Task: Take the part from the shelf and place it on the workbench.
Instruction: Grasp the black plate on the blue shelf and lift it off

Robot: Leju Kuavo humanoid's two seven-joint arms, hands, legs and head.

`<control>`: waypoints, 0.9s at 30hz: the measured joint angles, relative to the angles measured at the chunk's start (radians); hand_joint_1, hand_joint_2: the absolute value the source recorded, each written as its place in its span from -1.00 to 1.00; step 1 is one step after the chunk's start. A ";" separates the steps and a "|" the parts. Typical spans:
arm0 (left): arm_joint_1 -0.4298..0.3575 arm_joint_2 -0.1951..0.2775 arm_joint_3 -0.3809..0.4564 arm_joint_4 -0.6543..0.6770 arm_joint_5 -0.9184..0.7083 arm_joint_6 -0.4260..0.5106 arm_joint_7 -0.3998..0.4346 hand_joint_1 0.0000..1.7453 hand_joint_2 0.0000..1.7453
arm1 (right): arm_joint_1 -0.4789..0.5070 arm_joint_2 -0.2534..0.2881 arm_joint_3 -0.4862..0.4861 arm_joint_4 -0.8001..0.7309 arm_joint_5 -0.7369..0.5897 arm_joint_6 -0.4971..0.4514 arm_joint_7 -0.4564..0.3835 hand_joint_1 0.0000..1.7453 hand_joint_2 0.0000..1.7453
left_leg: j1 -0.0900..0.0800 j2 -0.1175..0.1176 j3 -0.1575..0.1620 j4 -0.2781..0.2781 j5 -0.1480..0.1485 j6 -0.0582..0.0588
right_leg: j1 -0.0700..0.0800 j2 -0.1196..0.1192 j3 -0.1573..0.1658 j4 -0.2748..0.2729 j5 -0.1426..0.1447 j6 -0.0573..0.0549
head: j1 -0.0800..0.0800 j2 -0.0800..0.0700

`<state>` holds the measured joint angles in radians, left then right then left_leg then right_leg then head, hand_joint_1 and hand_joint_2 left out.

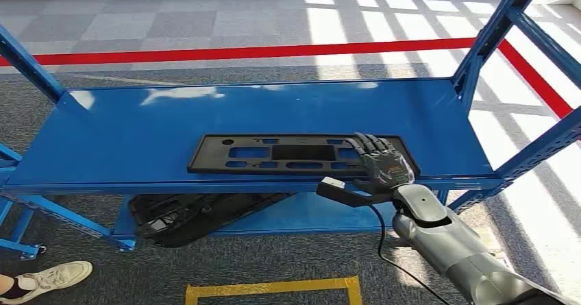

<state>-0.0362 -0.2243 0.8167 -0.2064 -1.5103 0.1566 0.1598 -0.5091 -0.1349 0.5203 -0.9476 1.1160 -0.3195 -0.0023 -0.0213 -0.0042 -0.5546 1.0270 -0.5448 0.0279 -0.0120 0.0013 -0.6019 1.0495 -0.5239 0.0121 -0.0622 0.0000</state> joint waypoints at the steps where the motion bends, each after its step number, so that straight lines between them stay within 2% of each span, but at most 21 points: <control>1: 0.000 0.000 0.000 0.000 0.000 0.000 0.000 -1.00 -1.00 | 0.000 0.000 0.000 0.000 0.000 0.000 0.000 1.00 1.00 | 0.000 0.000 0.000 0.000 0.000 0.000 | 0.000 0.000 0.000 0.000 0.000 0.000 | 0.000 0.000; 27: 0.000 0.000 0.000 0.000 0.000 -0.001 0.000 -1.00 -1.00 | 0.012 0.000 0.000 0.000 0.003 -0.003 -0.002 1.00 1.00 | -0.002 0.000 0.000 0.000 0.000 0.000 | -0.004 0.000 0.000 0.000 0.000 0.000 | 0.000 0.000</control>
<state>-0.0361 -0.2243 0.8167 -0.2064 -1.5103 0.1553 0.1598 -0.4976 -0.1350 0.5202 -0.9474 1.1192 -0.3224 -0.0038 -0.0237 -0.0043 -0.5545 1.0274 -0.5450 0.0283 -0.0159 0.0008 -0.6017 1.0490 -0.5239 0.0123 -0.0623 0.0000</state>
